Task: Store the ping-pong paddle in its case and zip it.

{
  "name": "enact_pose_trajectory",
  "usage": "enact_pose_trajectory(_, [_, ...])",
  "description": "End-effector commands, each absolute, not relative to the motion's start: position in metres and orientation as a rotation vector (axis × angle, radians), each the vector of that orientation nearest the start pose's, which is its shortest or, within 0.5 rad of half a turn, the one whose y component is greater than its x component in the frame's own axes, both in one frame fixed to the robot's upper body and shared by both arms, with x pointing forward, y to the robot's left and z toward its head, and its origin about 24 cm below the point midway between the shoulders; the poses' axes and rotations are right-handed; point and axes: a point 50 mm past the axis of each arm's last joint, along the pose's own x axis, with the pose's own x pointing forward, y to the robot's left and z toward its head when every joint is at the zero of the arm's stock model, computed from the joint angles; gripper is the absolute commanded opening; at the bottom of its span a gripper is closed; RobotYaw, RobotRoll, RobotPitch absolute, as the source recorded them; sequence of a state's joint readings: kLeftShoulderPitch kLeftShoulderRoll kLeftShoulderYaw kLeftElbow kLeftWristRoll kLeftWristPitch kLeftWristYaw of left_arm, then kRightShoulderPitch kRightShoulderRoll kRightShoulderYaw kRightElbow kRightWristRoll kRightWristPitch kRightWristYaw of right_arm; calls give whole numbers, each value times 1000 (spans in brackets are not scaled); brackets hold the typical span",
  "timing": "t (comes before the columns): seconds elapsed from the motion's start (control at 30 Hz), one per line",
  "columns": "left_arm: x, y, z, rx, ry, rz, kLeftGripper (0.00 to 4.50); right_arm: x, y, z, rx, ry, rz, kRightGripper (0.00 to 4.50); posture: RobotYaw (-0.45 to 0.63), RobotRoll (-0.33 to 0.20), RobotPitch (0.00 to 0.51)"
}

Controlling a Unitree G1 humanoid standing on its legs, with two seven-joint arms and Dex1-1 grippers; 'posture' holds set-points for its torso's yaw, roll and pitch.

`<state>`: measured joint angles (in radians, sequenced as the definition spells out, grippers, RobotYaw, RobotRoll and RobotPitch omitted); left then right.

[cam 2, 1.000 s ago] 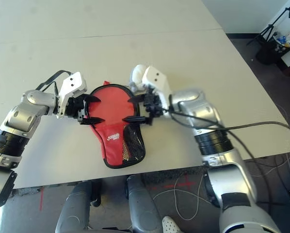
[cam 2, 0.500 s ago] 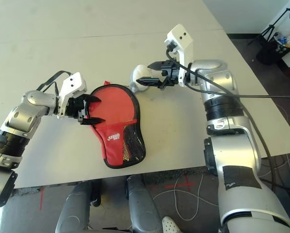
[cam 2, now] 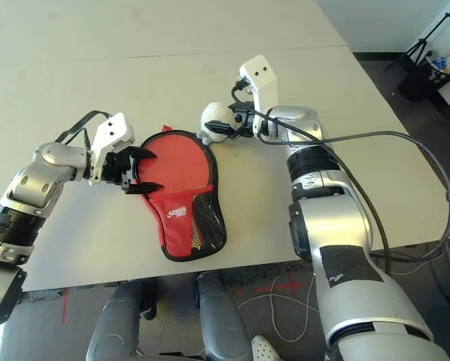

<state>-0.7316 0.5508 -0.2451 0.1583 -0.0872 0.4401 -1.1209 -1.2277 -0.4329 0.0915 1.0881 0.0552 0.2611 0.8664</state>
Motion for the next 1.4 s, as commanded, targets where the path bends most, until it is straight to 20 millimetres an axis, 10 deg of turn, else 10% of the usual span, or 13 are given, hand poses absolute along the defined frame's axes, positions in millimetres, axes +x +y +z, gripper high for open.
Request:
enact_pose_trajectory(0.03, [326,141,147,534,333,-1191,4498,409,-174,185,-264,352,734,4336,-45,0,289])
enact_pose_trajectory(0.57, [326,139,148,528,331,-1197,4500,402,-192,183,-309,396,763,391,-52,0,296])
enact_pose_trajectory(1.4, [327,135,143,533,360,-1218,4500,338,-247,203,-394,550,1084,229,-76,0,294])
